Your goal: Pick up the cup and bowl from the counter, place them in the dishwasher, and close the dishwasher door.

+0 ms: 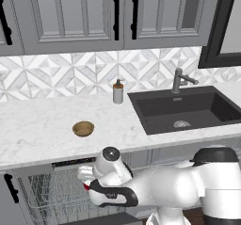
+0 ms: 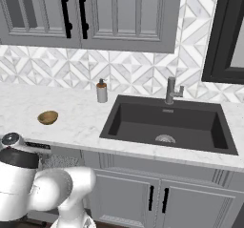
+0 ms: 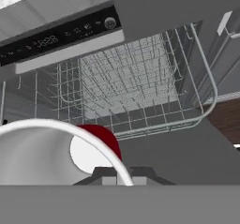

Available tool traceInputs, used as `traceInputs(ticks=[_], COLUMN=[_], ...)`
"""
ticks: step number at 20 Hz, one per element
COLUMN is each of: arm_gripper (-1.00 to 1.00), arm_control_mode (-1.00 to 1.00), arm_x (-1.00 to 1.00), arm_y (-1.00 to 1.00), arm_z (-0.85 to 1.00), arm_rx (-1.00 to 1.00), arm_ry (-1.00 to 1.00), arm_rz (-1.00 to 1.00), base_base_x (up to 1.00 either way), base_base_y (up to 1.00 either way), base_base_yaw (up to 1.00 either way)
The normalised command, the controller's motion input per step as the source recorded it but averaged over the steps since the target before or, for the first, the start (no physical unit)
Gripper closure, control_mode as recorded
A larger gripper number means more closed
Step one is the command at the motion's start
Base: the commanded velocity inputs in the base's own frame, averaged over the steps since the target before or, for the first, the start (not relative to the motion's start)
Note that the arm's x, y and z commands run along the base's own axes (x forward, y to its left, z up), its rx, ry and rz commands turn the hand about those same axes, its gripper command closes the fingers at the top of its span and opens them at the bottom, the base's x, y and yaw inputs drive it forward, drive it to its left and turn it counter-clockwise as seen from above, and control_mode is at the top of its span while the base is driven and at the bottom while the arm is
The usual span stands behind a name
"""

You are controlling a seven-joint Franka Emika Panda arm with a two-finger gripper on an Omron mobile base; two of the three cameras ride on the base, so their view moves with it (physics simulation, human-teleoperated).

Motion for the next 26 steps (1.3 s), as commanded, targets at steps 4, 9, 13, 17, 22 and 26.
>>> traceInputs(ticks=[4,9,13,17,22,26], arm_gripper=[1.00,1.00,1.00,1.00,1.00,1.00], arm_control_mode=[-1.00,-1.00,-1.00,-1.00,-1.00,-1.00], arm_x=[0.11,0.10,0.10,0.20,0.27,0.26], arm_y=[0.36,0.17,0.07,0.02,0.00,0.00], arm_z=[-0.56,-0.31,-0.40,-0.36,-0.27,-0.19], arm_rx=[-0.09,-0.03,0.00,0.00,0.00,0.00], arm_ry=[0.03,-0.06,-0.23,-0.12,0.00,0.00], arm_rz=[-0.01,-0.01,0.00,0.00,0.00,0.00], base_base_x=[0.00,0.00,0.00,0.00,0.00,0.00], base_base_y=[0.00,0.00,0.00,0.00,0.00,0.00], base_base_yaw=[0.00,0.00,0.00,0.00,0.00,0.00])
